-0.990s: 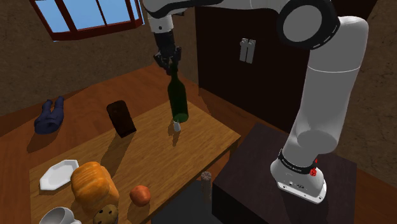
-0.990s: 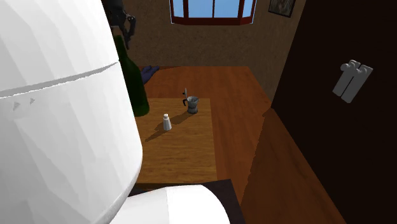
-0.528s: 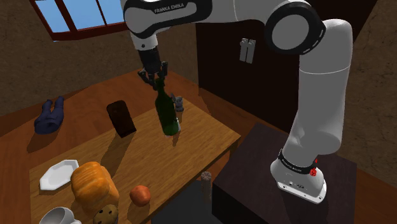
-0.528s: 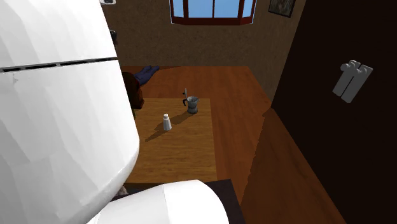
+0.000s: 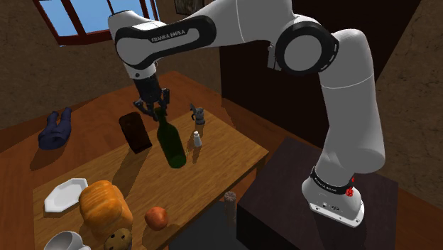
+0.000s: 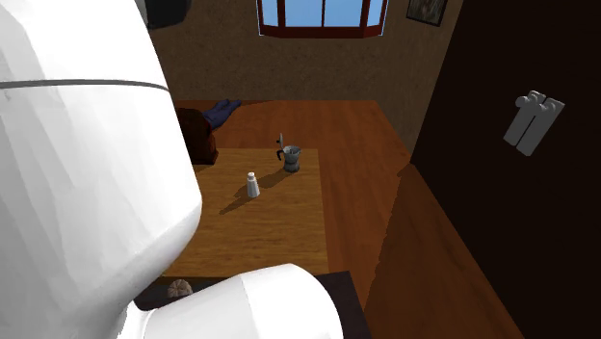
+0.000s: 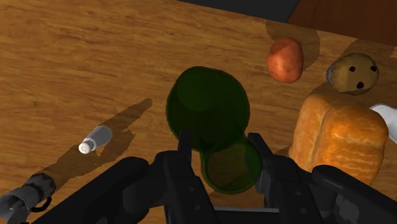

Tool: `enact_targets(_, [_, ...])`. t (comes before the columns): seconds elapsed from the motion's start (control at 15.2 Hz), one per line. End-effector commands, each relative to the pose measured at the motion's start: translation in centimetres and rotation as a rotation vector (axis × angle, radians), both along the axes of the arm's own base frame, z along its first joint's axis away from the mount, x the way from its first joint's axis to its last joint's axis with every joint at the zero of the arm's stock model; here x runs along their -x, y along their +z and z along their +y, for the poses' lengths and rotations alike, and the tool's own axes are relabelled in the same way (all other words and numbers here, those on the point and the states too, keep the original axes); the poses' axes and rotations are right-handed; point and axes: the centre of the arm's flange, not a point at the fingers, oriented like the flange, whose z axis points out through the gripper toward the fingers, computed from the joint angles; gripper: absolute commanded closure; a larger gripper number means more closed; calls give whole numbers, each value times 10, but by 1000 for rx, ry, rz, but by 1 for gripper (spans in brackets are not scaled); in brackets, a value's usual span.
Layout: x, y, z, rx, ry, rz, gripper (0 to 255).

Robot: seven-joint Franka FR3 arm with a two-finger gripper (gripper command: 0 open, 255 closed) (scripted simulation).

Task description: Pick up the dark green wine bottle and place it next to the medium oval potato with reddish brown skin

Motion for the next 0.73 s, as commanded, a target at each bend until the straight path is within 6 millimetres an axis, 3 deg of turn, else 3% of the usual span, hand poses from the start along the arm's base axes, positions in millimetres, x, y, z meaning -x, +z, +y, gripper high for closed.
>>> enact_targets(0.0, [-5,-12,24,-1,-1,-1,255])
enact_targets(0.26, [-13,-37,69,-1,-1,-1,255])
enact_targets(0.66, [-13,-69,69,-1,-1,-1,255])
